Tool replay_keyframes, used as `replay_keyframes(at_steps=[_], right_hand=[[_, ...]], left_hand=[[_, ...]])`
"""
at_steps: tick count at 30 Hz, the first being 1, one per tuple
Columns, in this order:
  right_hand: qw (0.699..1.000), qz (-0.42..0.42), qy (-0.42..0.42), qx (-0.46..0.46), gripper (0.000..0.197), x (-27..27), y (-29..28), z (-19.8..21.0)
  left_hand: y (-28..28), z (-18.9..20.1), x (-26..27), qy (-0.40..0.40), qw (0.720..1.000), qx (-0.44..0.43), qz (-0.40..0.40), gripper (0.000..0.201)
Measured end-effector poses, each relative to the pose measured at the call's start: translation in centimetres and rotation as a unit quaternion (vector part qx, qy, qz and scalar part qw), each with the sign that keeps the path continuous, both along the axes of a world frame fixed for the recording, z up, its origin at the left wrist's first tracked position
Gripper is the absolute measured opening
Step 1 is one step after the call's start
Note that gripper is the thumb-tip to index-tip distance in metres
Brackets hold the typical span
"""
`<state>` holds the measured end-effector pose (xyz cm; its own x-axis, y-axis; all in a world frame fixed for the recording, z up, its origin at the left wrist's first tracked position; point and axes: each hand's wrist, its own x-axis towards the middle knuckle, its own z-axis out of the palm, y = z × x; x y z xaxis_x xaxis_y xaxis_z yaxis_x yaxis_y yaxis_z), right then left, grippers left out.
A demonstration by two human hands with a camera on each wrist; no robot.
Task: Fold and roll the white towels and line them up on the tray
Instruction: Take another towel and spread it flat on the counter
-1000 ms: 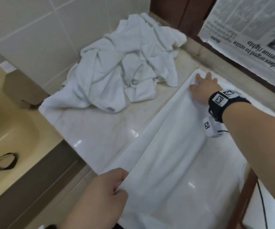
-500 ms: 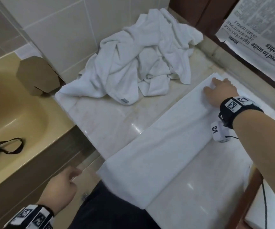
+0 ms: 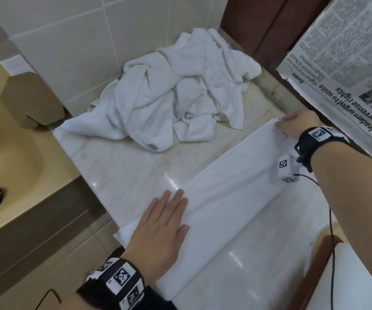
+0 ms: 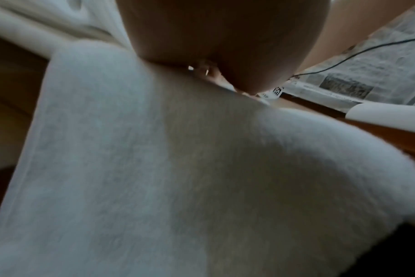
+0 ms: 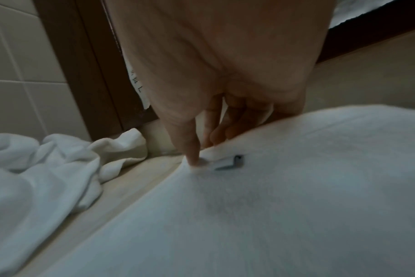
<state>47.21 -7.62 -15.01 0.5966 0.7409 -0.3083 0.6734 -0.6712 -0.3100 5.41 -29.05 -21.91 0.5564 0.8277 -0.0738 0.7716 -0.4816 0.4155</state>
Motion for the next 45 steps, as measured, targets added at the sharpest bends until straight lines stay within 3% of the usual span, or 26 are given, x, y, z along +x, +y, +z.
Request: replay_keyframes(at_steps=[3,8,12,17,20,24,26,28,31,39,42,45], right_hand=[[0.999,0.024,0.02,-0.023,0.028,0.6,0.4,0.0],[0.998,0.065,0.013,-0.022,0.024,0.8,0.1,0.0],[0.996,0.087,0.02,-0.001,0.027,1.0,0.4,-0.1],[0.997,0.08,0.002,0.023,0.026,0.1,0.4,-1.6],[0.998,0.062,-0.016,0.019,0.028,-1.0,0.5,-1.9],[0.989,0.041,-0.126,0.058,0.063,-4.1,-1.7,0.1],[0.995,0.051,-0.069,0.054,0.095,-8.2,-5.2,0.4],[0.991,0.116,0.028,-0.063,0.128,-12.7,-9.6,-0.3],[0.96,0.193,0.028,-0.199,0.145,-14.4,-13.1,-1.9],[0.957,0.207,-0.049,-0.199,0.143,-5.5,-6.3,-0.2],[0.969,0.162,-0.024,-0.185,0.133,-6.4,-6.4,0.8],[0.982,0.137,0.022,-0.126,0.113,-11.1,-9.0,1.2]], left_hand=[[-0.2,-0.2,-0.2,0.015,1.0,-0.001,-0.002,0.062],[-0.3,0.3,-0.2,0.067,0.998,-0.019,-0.01,0.082],[-0.4,0.4,-0.1,0.062,0.998,-0.027,0.004,0.087],[-0.5,0.2,0.0,0.048,0.998,-0.038,0.025,0.085],[-0.5,0.5,0.4,0.078,0.996,-0.04,0.02,0.096],[-0.5,0.7,0.6,0.097,0.994,-0.052,0.006,0.12],[-0.3,0.7,0.7,0.103,0.993,-0.063,-0.001,0.129],[-0.2,0.7,0.7,0.104,0.992,-0.069,-0.009,0.131],[0.0,1.0,0.8,0.104,0.991,-0.074,-0.04,0.129],[1.5,1.9,2.4,0.09,0.991,-0.066,-0.08,0.136],[1.8,1.8,3.1,0.079,0.992,-0.059,-0.077,0.138],[2.0,1.7,3.1,0.075,0.992,-0.069,-0.077,0.136]])
